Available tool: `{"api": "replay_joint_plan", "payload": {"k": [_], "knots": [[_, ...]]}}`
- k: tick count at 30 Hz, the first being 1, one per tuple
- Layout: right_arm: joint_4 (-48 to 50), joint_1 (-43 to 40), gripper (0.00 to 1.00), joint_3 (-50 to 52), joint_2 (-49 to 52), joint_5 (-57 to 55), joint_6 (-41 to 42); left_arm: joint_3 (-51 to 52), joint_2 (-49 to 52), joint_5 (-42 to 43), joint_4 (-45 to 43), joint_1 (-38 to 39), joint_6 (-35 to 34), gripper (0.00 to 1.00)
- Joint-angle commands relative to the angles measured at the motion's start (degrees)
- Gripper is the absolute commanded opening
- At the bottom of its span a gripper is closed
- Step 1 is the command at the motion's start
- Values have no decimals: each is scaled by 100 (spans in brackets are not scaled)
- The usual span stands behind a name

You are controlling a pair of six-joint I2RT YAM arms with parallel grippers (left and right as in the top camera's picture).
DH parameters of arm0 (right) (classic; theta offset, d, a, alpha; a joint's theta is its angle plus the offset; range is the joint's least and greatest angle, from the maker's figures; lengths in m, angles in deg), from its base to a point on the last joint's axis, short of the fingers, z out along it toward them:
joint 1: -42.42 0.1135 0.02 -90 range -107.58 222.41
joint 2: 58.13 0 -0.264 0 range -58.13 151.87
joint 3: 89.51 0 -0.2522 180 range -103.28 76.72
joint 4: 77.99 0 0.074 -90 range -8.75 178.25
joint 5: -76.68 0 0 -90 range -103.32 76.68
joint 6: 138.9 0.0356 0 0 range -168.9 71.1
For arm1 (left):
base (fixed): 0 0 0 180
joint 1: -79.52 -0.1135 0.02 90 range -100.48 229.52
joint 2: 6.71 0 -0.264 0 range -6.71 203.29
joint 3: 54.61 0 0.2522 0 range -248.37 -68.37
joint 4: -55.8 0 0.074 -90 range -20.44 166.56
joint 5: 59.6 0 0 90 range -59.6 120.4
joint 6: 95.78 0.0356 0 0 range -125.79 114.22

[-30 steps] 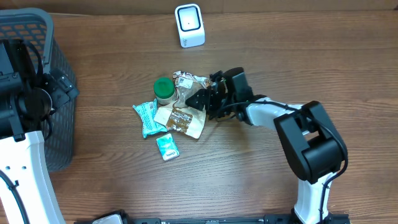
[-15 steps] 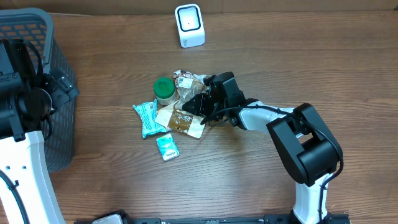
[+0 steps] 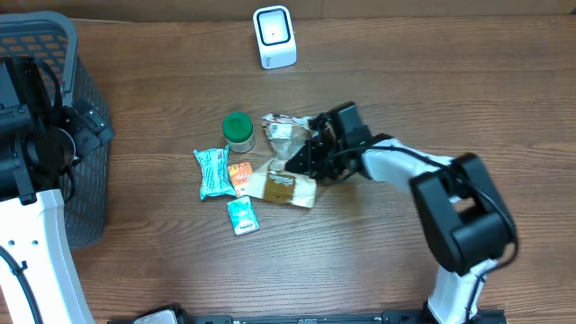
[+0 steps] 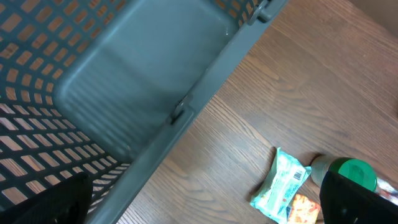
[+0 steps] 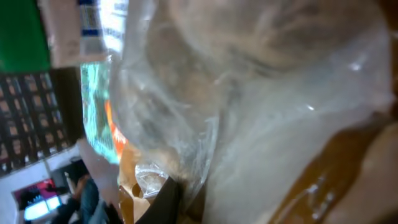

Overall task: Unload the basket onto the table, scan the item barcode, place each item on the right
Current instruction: 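Lower the mushroom bag toward the jar and reposition it on the table, then raise the clear mushroom bag with the right gripper up to the scanner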

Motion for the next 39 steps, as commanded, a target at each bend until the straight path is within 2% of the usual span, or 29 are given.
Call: {"api": "replay_joint_plan", "payload": {"k": [1,5,10,19,27,30,34,39], "knots": [[-459,-236,4,-343,-796,280,-1215,-85,9,-94,-9,-24,-17,99],[-1298,-365,4,-590,-1392,282,-1875,-85,9,-94,-9,-24,-17,99],[-2076,-345,4,-997,-1923,555,-2302,-85,9,-94,-9,-24,-17,100],[-3314,-348,4,-2000,-2190,647,-2492,-85,9,-94,-9,-24,-17,100],[-3738,-334,4,-2385,-2190,535,-2682,-85,9,-96,-7,-24,-17,100],[-3738,-289,4,-2522,-2190,-181,-2583,-85,9,-96,-9,-24,-17,100],[-3648,-81,4,-2859,-2188,-2380,-2166,-85,9,-96,-9,-24,-17,99],[-2997,278,4,-3121,-2131,-4992,-2151,-85,9,-94,-9,-24,-17,100]]}}
